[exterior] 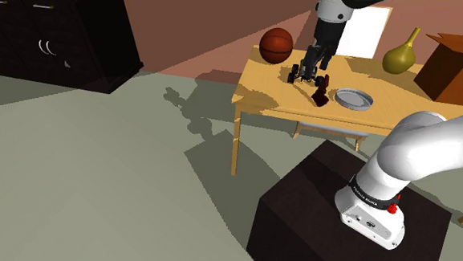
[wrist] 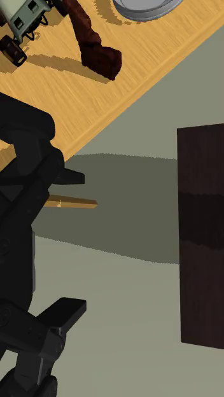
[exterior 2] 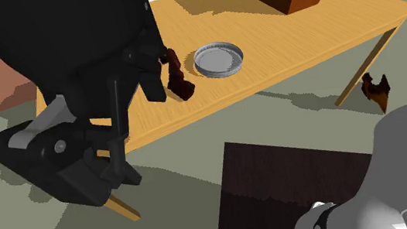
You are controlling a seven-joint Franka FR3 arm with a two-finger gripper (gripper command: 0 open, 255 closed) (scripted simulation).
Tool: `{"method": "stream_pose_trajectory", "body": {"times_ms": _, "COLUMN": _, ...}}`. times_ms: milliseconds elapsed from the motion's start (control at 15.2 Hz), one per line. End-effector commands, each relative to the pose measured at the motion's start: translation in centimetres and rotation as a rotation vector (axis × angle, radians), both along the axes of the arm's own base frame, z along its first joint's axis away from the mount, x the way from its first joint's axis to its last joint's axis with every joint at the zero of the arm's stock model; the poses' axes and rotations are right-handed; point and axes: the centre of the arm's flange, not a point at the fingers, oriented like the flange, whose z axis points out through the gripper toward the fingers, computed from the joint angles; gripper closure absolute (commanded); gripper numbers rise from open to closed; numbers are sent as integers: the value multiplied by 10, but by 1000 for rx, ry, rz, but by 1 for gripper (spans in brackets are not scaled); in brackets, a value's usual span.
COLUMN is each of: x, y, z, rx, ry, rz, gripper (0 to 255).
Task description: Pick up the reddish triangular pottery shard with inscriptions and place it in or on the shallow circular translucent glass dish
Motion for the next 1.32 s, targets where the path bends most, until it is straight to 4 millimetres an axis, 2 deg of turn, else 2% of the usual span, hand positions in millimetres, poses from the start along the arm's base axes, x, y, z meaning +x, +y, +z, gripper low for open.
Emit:
{"method": "stream_pose_trajectory", "body": {"times_ms": 0, "x": 0, "y": 0, "z": 0, "rx": 0, "ry": 0, "rz": 0, "gripper": 0}}
{"method": "stream_pose_trajectory", "body": {"times_ms": 660, "x": 41, "y": -132, "z": -49, "rx": 102, "ry": 10, "rz": -156, "gripper": 0}}
{"method": "stream_pose_trajectory", "body": {"times_ms": 1254, "x": 60, "y": -250, "z": -105, "rx": 193, "ry": 20, "rz": -296, "gripper": 0}}
